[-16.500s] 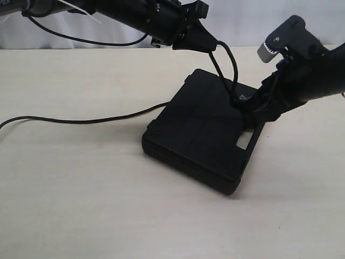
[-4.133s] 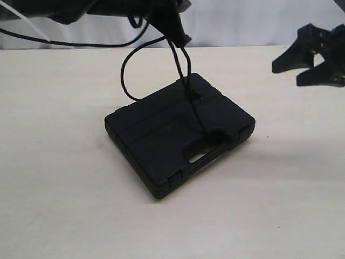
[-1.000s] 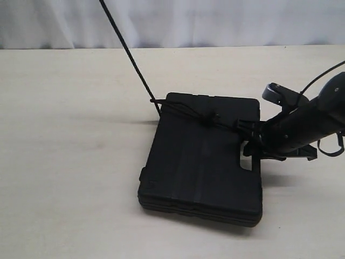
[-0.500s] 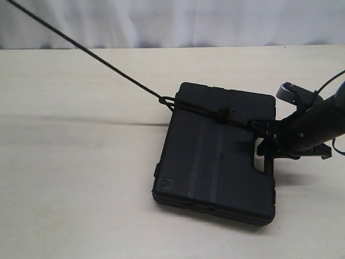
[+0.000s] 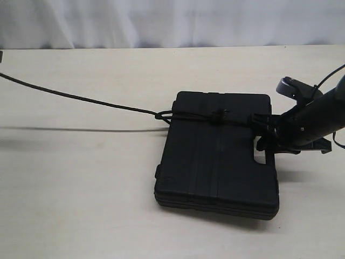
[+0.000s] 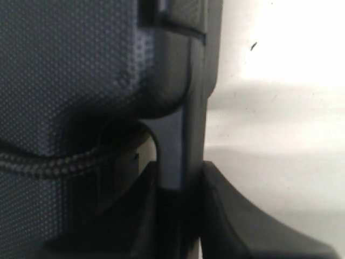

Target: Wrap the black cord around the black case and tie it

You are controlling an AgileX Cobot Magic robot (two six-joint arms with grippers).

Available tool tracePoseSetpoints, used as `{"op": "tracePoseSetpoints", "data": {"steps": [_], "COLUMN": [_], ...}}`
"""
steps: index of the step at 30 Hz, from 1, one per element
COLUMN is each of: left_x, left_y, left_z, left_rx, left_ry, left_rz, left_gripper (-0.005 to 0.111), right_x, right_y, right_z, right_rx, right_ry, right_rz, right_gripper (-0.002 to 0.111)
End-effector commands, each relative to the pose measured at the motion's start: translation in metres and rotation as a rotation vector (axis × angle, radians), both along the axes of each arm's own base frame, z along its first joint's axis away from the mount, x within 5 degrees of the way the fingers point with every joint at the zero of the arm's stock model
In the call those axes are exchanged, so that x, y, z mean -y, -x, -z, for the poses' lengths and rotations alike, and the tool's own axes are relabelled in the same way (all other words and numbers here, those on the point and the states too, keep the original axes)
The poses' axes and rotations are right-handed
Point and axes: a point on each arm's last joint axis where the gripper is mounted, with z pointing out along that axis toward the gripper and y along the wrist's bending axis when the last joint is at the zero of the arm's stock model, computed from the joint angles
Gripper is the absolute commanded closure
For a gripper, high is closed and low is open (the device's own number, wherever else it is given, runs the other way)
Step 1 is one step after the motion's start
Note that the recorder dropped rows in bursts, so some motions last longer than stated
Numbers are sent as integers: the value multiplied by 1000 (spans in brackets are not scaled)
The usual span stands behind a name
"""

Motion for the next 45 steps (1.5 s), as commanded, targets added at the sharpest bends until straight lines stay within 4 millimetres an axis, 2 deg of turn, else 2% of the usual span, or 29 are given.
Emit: {"op": "tracePoseSetpoints", "data": {"steps": [1, 3, 6, 10, 13, 18, 21, 26, 29, 32, 36, 41, 45], "left_x": [-3, -2, 4, 25, 39, 56, 67, 82, 94, 114, 147, 175, 195], "left_y": [-1, -1, -4, -12, -15, -17, -20, -31, -34, -36, -40, -51, -60], "left_z": [10, 12, 13, 12, 11, 2, -17, -64, -86, -96, -81, -52, -35], "left_rx": [-25, -45, -46, -22, -11, 16, 49, -2, -55, -92, -206, -432, -488], "left_ry": [-43, -80, -100, -129, -158, -166, -164, 6, -72, -147, -153, -109, -162], "left_rz": [15, 50, 81, 148, 204, 254, 294, 285, 302, 353, 445, 467, 568], "left_gripper": [106, 100, 84, 60, 50, 50, 50, 50, 50, 50, 53, 71, 73], "right_x": [2, 2, 2, 2, 2, 2, 1, 1, 2, 2, 2, 1, 1], "right_y": [-4, -4, -4, -4, -4, -3, -3, -3, -3, -3, -3, -2, -1], "right_z": [-10, -10, -10, -10, -10, -9, -9, -9, -9, -9, -9, -9, -9], "right_rx": [41, 41, 41, 39, 37, 27, 25, 24, 28, 31, 43, 36, 24], "right_ry": [-8, -8, -8, -9, -10, -15, -15, -16, -14, -12, 2, -2, -8], "right_rz": [16, 16, 16, 16, 15, 11, 10, 9, 11, 10, -29, -33, -39], "right_gripper": [104, 104, 104, 104, 104, 104, 104, 104, 104, 104, 104, 104, 104]}}
